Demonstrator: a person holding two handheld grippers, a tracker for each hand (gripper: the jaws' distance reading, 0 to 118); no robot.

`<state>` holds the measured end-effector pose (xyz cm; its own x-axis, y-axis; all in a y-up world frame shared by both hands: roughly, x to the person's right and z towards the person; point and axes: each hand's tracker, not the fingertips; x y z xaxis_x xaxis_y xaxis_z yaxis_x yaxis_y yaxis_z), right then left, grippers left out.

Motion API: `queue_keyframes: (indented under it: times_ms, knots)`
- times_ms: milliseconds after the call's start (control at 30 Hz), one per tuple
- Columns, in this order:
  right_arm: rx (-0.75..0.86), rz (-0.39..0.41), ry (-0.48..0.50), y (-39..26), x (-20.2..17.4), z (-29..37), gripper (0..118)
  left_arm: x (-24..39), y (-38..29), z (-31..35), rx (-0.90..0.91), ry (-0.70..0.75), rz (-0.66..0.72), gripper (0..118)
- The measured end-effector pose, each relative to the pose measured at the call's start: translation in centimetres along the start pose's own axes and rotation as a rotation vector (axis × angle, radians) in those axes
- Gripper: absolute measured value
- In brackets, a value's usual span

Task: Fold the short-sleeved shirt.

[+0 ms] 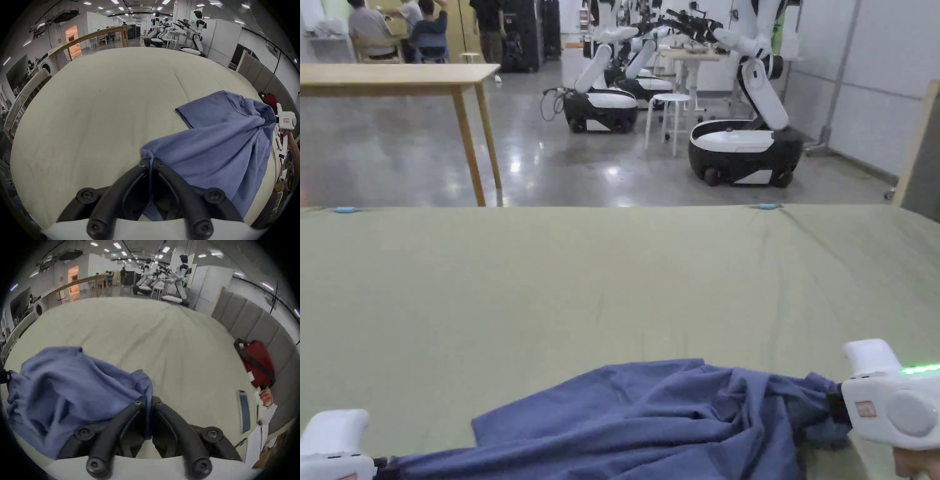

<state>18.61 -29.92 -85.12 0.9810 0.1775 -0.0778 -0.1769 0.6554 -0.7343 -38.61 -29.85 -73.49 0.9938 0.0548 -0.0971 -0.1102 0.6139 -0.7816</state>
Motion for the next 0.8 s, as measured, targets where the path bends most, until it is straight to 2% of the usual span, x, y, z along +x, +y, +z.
queue_keyframes:
  times_ms: [33,233,433,633,800]
  knots:
    - [0.042,-0.018,0.026,0.6,0.6,1.6,8,-0.6,0.6,1.3,0.024,0.005,0.008,1]
    - [0.221,-0.061,0.011,4.6,4.3,12.1,8,-2.8,5.1,10.4,0.168,0.082,-0.041,1]
    - [0.363,-0.095,0.018,6.6,5.6,21.5,8,-4.1,9.7,18.7,0.333,0.156,-0.039,1]
    - [0.442,-0.12,0.004,10.1,6.6,26.6,8,-3.6,14.9,23.9,0.436,0.203,-0.057,1]
    - [0.492,-0.142,-0.019,14.8,7.5,28.3,8,-2.2,19.7,25.6,0.493,0.23,-0.067,1]
